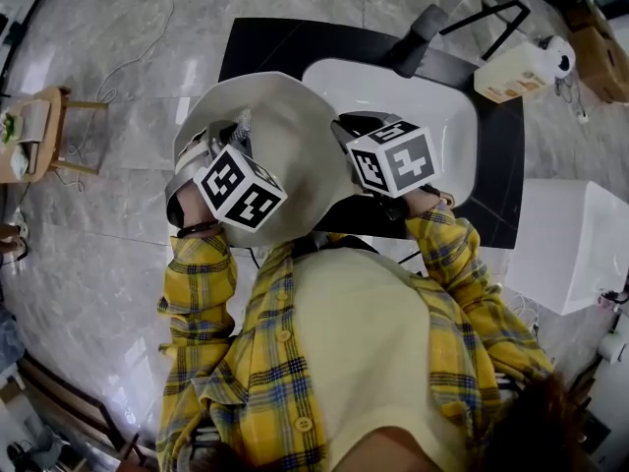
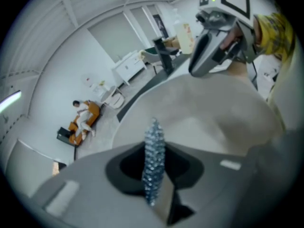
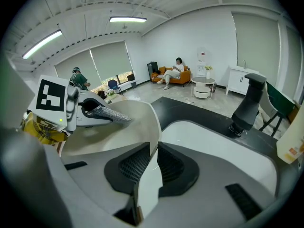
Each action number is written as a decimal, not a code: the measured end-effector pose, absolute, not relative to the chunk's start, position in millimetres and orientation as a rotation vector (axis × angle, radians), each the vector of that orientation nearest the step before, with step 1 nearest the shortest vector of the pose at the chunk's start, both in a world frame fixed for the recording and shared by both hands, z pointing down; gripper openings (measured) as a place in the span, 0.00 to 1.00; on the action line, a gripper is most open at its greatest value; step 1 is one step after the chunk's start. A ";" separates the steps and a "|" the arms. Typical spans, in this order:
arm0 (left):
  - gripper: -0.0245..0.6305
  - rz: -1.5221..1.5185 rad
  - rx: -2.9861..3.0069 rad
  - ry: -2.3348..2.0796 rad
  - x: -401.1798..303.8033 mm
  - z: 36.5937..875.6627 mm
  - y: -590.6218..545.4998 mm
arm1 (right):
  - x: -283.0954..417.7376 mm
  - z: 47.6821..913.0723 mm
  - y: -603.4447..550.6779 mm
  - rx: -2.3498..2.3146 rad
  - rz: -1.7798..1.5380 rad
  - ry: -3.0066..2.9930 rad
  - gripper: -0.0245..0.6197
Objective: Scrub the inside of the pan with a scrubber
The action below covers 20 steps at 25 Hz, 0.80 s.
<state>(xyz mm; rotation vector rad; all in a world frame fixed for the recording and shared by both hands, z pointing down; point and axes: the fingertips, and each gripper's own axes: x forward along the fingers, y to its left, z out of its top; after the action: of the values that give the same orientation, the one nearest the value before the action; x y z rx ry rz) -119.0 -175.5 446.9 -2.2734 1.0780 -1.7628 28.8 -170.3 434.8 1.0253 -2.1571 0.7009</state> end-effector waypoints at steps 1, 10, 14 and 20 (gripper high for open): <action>0.17 -1.734 -2.263 1.095 -118.5 443.7 -178.7 | 28.9 434.8 -170.4 1.026 0.703 -2.158 0.06; 0.17 -1.637 -2.208 1.068 -103.9 439.2 -177.2 | 31.0 437.5 -169.0 1.031 0.701 -2.158 0.06; 0.17 -1.640 -2.173 1.014 -98.3 440.6 -175.2 | 30.9 437.0 -168.9 1.036 0.698 -2.154 0.06; 0.17 -1.691 -2.166 0.883 -89.8 451.4 -168.8 | 30.8 434.9 -169.6 1.041 0.693 -2.150 0.06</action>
<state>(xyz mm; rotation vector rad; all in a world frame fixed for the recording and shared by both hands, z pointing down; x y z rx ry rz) -89.8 -168.8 451.4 -2.1660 0.8831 -1.6908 30.8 -169.6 434.9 1.0406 -2.1496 0.6934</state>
